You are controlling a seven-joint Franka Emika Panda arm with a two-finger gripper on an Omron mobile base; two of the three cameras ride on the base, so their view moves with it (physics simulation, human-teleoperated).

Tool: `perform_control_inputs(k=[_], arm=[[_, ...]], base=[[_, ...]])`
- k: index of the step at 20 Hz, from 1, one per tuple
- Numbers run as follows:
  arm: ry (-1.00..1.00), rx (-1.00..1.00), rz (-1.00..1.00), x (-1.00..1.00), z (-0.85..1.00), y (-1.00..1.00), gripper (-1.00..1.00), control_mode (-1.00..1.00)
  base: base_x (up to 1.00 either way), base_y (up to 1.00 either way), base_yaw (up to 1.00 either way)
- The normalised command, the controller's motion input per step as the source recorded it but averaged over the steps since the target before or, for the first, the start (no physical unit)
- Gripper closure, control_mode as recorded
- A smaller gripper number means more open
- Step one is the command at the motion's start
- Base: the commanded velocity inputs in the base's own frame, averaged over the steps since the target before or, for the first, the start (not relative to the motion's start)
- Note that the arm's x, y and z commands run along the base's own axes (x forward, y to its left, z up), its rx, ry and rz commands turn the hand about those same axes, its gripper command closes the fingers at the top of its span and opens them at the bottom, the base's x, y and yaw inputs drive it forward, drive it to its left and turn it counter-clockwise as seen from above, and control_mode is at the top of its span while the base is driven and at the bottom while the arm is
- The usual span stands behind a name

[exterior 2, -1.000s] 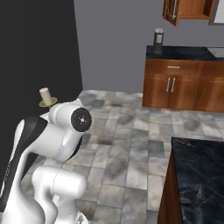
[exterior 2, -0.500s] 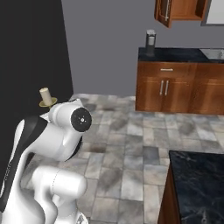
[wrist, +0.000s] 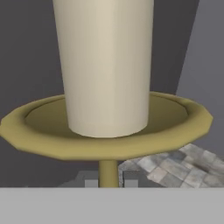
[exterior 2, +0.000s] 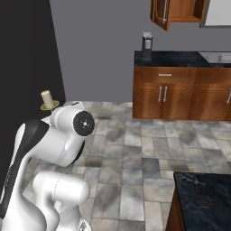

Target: Pick the candle and candle from the dining table and place them in the open cabinet. Close the cabinet after placing the objects.

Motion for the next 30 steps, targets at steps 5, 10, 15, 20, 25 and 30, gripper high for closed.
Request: perform_control_inputs(k=[5, 10, 15, 20, 25, 30], arm=[[0.00, 0.00, 0.00, 0.00, 0.00, 0.00, 1.00, 1.00], [0.00, 0.00, 0.00, 0.00, 0.00, 0.00, 1.00, 1.00], [0.00, 0.00, 0.00, 0.00, 0.00, 0.00, 1.00, 1.00], [0.00, 0.00, 0.00, 0.00, 0.00, 0.00, 1.00, 1.00], [0.00, 0.00, 0.00, 0.00, 0.00, 0.00, 1.00, 1.00], [0.00, 0.00, 0.00, 0.00, 0.00, 0.00, 1.00, 1.00]], base=[[0.55, 0.15, -0.16], [0.64, 0.10, -0.21], [0.69, 0.05, -0.22], [0.66, 0.01, -0.22], [0.55, 0.00, -0.26], [0.52, 0.00, -0.31]])
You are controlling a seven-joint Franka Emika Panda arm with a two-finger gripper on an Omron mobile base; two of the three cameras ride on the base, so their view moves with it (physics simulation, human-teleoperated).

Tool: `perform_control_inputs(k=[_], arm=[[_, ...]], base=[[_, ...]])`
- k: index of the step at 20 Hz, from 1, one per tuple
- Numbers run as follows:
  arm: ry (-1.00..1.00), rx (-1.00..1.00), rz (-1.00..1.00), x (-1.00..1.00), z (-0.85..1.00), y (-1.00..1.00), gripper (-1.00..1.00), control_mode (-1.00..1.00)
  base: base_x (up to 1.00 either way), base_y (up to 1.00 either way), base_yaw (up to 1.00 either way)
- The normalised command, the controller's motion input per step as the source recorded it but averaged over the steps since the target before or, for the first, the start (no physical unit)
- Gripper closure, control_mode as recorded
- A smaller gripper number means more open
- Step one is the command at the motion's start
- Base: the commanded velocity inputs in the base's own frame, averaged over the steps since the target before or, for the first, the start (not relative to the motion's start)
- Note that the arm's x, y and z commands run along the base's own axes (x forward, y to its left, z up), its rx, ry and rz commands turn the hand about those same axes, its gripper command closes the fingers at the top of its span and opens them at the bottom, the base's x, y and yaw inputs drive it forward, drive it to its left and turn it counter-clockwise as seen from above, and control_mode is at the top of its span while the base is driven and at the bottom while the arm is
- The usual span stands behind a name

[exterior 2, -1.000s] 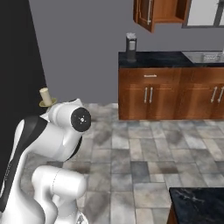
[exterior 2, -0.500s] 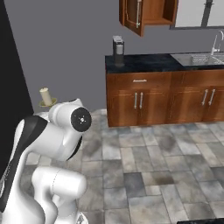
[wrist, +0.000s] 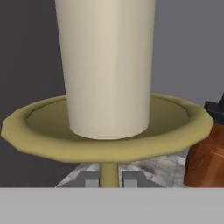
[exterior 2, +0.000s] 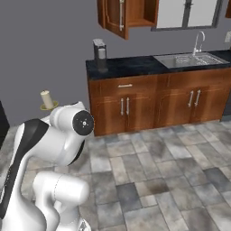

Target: Pick the candle and candle from the dining table and place them in the open cabinet. Close the cabinet after placing the objects.

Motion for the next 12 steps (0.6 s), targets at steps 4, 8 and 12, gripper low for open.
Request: perform_control_inputs(k=[4, 8, 12], arm=[[0.00, 0.00, 0.00, 0.00, 0.00, 0.00, 1.00, 1.00], [0.00, 0.00, 0.00, 0.00, 0.00, 0.00, 1.00, 1.00], [0.00, 0.00, 0.00, 0.00, 0.00, 0.00, 1.00, 1.00]], base=[[0.57, 0.00, -0.33], [0.67, 0.00, -0.30], [0.71, 0.00, -0.28]])
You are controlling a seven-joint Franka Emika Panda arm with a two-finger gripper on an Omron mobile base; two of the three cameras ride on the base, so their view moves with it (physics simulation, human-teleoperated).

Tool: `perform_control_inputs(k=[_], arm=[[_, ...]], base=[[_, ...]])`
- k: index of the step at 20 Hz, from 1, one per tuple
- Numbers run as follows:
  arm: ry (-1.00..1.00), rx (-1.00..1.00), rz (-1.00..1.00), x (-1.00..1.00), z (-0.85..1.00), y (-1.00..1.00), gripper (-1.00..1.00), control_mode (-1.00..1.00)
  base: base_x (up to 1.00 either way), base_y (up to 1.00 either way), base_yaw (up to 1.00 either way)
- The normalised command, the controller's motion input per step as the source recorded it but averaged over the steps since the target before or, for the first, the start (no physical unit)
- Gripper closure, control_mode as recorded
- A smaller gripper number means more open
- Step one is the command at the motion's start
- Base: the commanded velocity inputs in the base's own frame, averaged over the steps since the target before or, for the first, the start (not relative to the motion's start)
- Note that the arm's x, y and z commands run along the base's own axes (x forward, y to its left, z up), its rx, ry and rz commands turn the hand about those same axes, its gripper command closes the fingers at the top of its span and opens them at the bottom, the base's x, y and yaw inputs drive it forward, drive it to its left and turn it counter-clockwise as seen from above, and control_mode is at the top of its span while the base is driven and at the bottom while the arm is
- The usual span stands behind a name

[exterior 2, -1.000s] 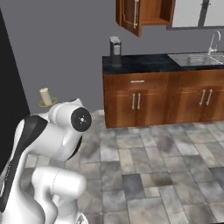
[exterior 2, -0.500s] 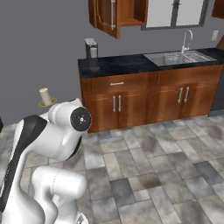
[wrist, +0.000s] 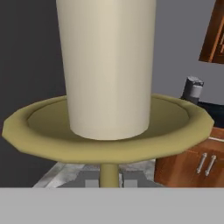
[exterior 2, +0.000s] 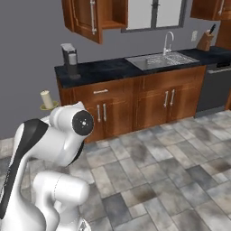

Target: Pick the candle and candle from the dining table and place them in the open cabinet. Close the cabinet after placing the objects.

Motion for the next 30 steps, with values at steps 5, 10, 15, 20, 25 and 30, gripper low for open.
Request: perform_control_inputs(k=[5, 10, 15, 20, 25, 30], arm=[[0.00, 0.00, 0.00, 0.00, 0.00, 0.00, 1.00, 1.00], [0.00, 0.00, 0.00, 0.00, 0.00, 0.00, 1.00, 1.00], [0.00, 0.00, 0.00, 0.00, 0.00, 0.00, 1.00, 1.00], [0.00, 0.00, 0.00, 0.00, 0.00, 0.00, 1.00, 1.00], [0.00, 0.00, 0.00, 0.00, 0.00, 0.00, 1.00, 1.00], [0.00, 0.00, 0.00, 0.00, 0.00, 0.00, 1.00, 1.00]], base=[[0.73, 0.00, -0.27], [0.84, 0.00, -0.18], [0.78, -0.02, -0.17], [0.72, -0.12, -0.16], [0.66, -0.29, -0.06], [0.65, -0.38, 0.00]])
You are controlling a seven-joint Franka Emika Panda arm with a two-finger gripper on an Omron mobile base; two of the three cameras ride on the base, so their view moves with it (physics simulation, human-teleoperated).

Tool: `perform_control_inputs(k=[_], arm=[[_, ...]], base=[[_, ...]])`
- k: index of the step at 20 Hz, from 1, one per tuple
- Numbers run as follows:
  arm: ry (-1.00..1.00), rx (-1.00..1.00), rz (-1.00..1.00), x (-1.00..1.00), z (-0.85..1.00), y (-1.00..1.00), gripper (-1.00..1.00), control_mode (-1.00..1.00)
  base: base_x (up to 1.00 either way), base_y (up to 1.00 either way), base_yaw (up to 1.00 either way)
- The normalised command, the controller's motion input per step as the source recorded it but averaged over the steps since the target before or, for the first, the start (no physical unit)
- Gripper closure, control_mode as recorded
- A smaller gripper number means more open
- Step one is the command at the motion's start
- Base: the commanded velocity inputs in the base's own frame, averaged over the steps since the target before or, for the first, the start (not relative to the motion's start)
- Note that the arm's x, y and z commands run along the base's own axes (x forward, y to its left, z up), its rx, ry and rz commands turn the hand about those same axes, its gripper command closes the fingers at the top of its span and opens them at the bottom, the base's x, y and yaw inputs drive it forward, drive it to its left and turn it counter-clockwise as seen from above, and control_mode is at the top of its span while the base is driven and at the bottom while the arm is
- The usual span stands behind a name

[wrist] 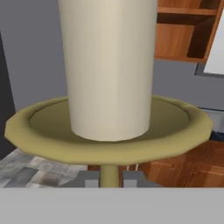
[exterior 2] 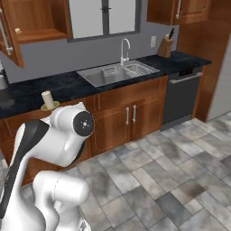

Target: Pick the candle and candle from the dining table and place them in the open cabinet. Close the cabinet after placing the objects.

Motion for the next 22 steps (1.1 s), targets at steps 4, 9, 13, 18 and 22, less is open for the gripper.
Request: perform_control_inputs(k=[4, 9, 13, 18, 22], arm=[[0.00, 0.00, 0.00, 0.00, 0.00, 0.00, 1.00, 1.00], [0.00, 0.00, 0.00, 0.00, 0.00, 0.00, 1.00, 1.00], [0.00, 0.00, 0.00, 0.00, 0.00, 0.00, 1.00, 1.00], [0.00, 0.00, 0.00, 0.00, 0.00, 0.00, 1.00, 1.00], [0.00, 0.00, 0.00, 0.00, 0.00, 0.00, 1.00, 1.00]], base=[[0.67, -0.30, 0.05], [0.83, -0.07, 0.15], [0.83, 0.00, 0.22], [0.82, 0.00, 0.24], [0.75, 0.00, 0.25]])
